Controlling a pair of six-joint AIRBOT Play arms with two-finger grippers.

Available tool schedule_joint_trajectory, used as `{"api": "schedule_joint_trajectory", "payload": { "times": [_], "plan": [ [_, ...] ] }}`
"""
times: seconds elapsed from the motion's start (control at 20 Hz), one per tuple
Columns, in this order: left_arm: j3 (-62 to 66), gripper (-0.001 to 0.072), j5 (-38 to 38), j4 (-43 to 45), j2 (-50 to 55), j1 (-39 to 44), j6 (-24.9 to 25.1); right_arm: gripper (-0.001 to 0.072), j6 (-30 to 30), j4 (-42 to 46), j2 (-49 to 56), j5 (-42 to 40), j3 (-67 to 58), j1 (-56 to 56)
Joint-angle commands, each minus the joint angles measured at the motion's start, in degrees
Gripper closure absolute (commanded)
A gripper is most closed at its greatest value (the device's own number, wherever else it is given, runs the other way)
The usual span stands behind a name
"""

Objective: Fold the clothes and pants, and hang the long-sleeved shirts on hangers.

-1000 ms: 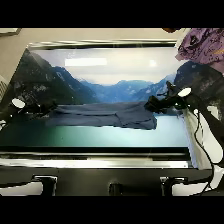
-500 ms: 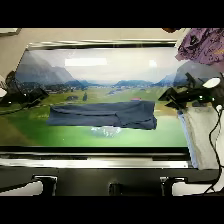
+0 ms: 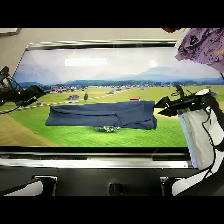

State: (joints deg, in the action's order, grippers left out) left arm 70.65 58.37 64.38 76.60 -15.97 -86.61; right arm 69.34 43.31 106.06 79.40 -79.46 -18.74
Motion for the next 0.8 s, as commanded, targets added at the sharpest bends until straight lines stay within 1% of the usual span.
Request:
{"api": "schedule_joint_trajectory", "payload": {
  "times": [0.0,0.3,0.35,0.4,0.45,0.5,0.55,0.6,0.65,0.7,0.75],
  "plan": [
    [0.04,0.0034,0.31,-0.02,-0.13,0.0,-0.02,0.0096,-1.44,-0.96,2.67,0.66,-0.04,0.09],
    [0.04,0.0034,0.11,-0.02,-0.11,0.0,0.0,0.0098,-1.6,-1.22,3.39,0.46,0.79,6.25],
    [0.04,0.0034,0.11,-0.02,-0.11,0.0,0.02,0.0108,-1.57,-1.16,3.41,0.13,0.79,7.74],
    [0.04,0.0034,0.11,-0.02,-0.07,0.0,0.02,0.0218,-1.57,-1.14,3.41,-0.31,0.79,8.94],
    [0.04,0.0034,0.11,-0.02,-0.02,0.0,0.02,0.038,-1.57,-0.85,3.41,-0.76,0.79,9.97],
    [0.04,0.0034,0.09,-0.02,-0.02,0.0,0.02,0.0485,-1.18,-0.66,3.39,-1.09,0.79,10.56],
    [0.04,0.0034,0.09,-0.04,-0.02,0.0,0.02,0.0621,-0.74,-0.79,3.32,-1.07,0.76,10.78],
    [0.04,0.0038,0.11,-0.07,-0.02,0.13,0.02,0.0681,0.46,-0.74,2.97,-0.9,0.72,10.71],
    [0.02,0.0054,0.11,-0.33,0.0,0.52,0.02,0.0682,1.95,-0.2,1.99,-0.9,0.7,10.71],
    [0.04,0.017,0.09,-0.44,0.07,1.2,0.04,0.0682,3.3,0.55,0.5,-0.85,0.7,10.73],
    [0.04,0.0381,0.09,-0.5,0.28,2.32,0.02,0.0682,5.79,1.66,-1.49,-0.7,0.5,10.71]
  ]
}}
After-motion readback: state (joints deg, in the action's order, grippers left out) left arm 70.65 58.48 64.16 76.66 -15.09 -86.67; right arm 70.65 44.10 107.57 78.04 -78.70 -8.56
